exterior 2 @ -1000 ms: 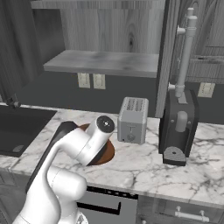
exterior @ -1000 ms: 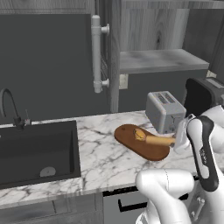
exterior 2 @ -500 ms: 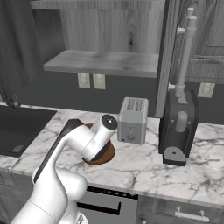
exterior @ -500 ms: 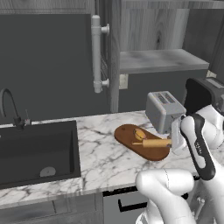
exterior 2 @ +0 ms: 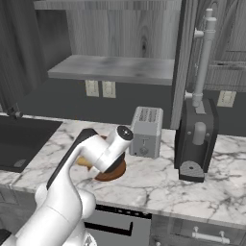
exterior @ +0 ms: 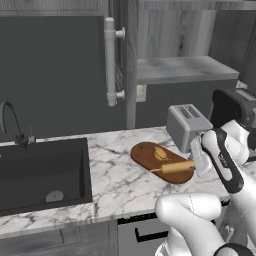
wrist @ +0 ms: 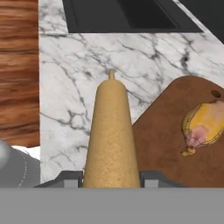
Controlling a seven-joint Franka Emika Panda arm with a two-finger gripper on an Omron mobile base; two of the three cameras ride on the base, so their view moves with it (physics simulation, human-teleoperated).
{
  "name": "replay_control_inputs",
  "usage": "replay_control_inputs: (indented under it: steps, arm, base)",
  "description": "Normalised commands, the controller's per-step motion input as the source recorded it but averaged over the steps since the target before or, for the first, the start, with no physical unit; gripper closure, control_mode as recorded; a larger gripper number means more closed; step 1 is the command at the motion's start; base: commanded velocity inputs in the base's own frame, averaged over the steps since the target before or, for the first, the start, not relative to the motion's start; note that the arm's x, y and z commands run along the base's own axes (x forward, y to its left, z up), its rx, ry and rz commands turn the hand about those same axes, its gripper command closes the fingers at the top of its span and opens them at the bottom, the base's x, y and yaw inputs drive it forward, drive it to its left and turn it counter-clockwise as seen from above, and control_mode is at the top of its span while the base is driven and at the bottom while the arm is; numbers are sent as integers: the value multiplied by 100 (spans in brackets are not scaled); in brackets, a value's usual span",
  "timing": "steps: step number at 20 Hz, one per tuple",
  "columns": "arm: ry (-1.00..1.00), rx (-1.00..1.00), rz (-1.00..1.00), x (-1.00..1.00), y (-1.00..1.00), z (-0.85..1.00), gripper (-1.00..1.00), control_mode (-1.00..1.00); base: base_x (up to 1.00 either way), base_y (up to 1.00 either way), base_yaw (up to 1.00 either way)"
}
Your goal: Open the cabinet, retrieve the rolling pin, and place it next to the meat on the cutting board to prepare for tenderizing.
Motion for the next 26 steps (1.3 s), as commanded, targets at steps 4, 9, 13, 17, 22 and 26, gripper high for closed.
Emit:
replay_control_inputs:
  steps: [4,9,13,17,22,26]
  arm:
    - [0,-1,10,24,-4,-20,100,-100]
    - [0,0,8,28,-6,-17,100,-100]
    - [0,0,5,36,-2,-12,100,-100]
    - [0,0,4,23,-7,-16,100,-100]
    - [0,0,2,20,-3,-15,100,-100]
    - [0,0,2,15,0,-14,100,-100]
  base:
    - [0,0,0]
    - [0,0,0]
    - [0,0,0]
    - [0,0,0]
    - [0,0,0]
    - [0,0,0]
